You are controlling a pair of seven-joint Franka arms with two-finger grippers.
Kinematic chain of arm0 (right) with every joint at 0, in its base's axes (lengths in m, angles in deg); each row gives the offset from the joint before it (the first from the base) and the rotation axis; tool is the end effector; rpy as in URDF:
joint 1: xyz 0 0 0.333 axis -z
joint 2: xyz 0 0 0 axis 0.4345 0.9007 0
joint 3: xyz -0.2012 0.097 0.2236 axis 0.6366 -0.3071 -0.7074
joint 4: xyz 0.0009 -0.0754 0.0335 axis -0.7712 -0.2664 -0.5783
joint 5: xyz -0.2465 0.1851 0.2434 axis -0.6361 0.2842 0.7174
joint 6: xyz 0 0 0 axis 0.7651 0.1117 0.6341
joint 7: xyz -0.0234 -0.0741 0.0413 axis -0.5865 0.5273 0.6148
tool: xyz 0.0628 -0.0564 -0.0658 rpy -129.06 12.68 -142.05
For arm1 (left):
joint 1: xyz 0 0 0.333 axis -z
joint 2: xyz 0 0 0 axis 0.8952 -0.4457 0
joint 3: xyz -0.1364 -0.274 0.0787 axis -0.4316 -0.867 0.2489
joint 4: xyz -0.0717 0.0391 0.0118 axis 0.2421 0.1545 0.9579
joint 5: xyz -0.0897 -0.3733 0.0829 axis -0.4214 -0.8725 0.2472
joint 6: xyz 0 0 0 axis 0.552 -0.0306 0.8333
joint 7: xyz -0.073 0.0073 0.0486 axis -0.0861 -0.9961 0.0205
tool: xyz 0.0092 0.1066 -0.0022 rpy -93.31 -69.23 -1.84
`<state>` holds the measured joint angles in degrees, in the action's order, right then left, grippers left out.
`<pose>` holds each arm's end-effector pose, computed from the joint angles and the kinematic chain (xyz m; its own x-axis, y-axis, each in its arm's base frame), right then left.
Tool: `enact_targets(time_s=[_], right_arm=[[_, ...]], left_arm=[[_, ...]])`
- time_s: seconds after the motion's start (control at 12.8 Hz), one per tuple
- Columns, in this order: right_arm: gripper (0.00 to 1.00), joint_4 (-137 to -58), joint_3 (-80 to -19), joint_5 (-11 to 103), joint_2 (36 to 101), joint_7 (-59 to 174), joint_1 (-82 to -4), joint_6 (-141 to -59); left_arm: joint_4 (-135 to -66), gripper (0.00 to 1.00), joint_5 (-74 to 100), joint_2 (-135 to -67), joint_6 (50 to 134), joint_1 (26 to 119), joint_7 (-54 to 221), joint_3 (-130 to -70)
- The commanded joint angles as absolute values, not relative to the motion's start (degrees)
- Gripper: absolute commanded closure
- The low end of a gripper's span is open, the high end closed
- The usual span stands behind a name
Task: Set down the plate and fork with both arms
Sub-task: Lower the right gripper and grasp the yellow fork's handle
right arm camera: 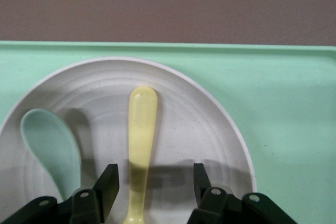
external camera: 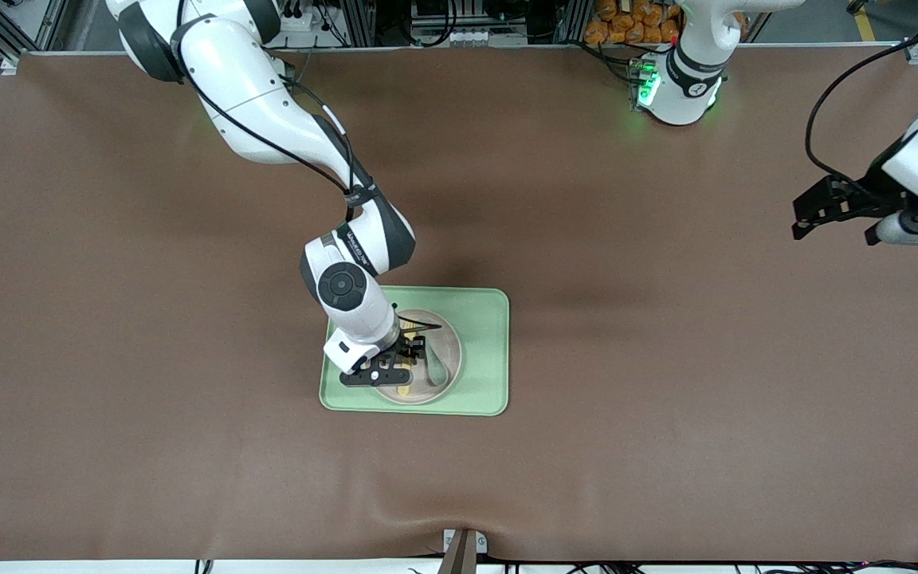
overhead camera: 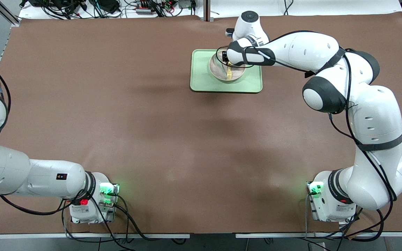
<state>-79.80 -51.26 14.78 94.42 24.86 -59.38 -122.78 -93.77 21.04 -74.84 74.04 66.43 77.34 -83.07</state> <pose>0.6360 0.3787 0.1944 0.9943 -0.0058 0.1069 0.0030 -0.9966 -0.0818 0.5626 -0.0456 0.6197 0.9917 -0.0724 0.1065 -0.0746 -0.9971 0.0167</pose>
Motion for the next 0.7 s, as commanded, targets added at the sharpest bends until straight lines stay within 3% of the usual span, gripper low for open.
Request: enact_targets(time_s=[0.0, 0.23, 0.31, 0.47, 0.62], right_arm=[[0.34, -79.34, -50.95, 13.48, 95.33, 22.84, -59.94, -123.00], [0.34, -79.34, -50.95, 13.48, 95.69, 22.75, -60.65, -123.09], [0.44, -79.34, -50.95, 13.39, 95.69, 22.84, -60.73, -123.09], [0.94, -79.34, -50.95, 13.31, 95.69, 22.93, -60.74, -123.09], [1.00, -79.25, -50.95, 13.39, 95.69, 22.84, -60.74, -123.00]], left_arm=[[-92.95, 0.00, 22.46, -74.62, 73.04, 67.05, 77.63, -82.64], [-92.87, 0.00, 22.37, -74.62, 73.04, 67.05, 77.63, -82.38], [-92.87, 0.00, 22.37, -74.62, 73.04, 67.05, 77.63, -82.38], [-92.96, 0.00, 22.28, -74.62, 73.04, 67.05, 78.15, -82.38], [-92.96, 0.00, 22.28, -74.71, 73.04, 67.05, 78.25, -82.38]])
